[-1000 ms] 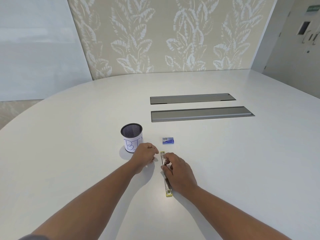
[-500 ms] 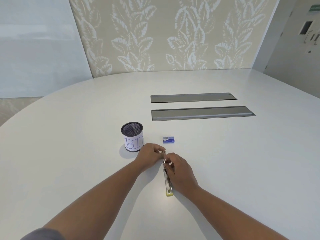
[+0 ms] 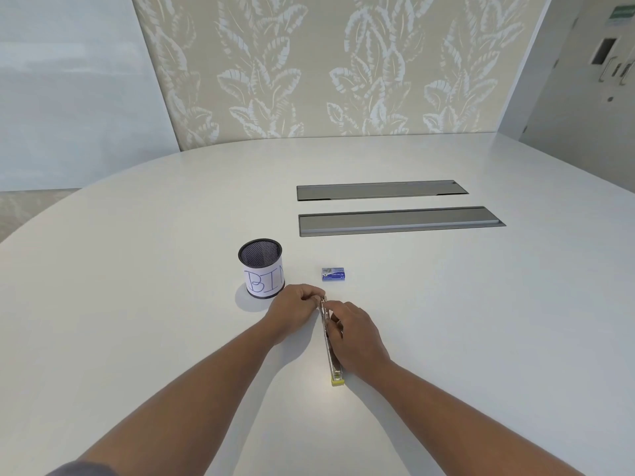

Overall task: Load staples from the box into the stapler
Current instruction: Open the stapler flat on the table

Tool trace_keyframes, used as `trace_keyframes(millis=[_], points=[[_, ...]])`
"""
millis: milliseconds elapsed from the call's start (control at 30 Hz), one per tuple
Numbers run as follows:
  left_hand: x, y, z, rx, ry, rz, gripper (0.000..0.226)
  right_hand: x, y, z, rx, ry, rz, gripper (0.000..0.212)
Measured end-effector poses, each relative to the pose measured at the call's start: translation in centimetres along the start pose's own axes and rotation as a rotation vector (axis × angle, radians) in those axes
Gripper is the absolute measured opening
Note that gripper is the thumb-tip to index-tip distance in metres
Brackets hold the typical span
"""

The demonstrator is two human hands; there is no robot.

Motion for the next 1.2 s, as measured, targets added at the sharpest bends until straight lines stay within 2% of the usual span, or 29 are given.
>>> trace_keyframes(millis=[467,767,900,1067,1133,1200], points=[[0.4,-0.3,-0.2,-0.024,0.036,0.077,0.030,-0.3,0.3,0.1,-0.001,-0.068,0.021,0.037],[0.3,-0.9,-0.6,0.000,0.021,0.066,0.031,0.2,0.1,0.2,-0.033,-0.012,0.011,0.037],[0.2,-1.0,-1.1,0.047,0.006,0.000,0.030,0.3,0.0,0.2,-0.034,-0.006,0.007,0.035],[1.2,-1.0,-3.2,0.023,0.243,0.144,0.033,0.3,-0.1,0.2,-0.032,-0.017,0.008,0.033],[2.2,-0.8,-4.7,0.004,0.332,0.140,0.033,0.3,-0.3,0.2,-0.029,-0.027,0.009,0.031],[3.8,-0.4,-6.3,-0.041,0.412,0.068,0.033,0.2,-0.3,0.2,-0.021,-0.036,0.002,0.029]])
Point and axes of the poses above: each hand's wrist, its own y-axis towards the middle knuckle, its own x-axis out of the back of the hand, z = x × y, the point moved 1 cm from there along y, towards the middle knuckle, and after that the axes turned 2 degrees about y, right-handed, at the moved point
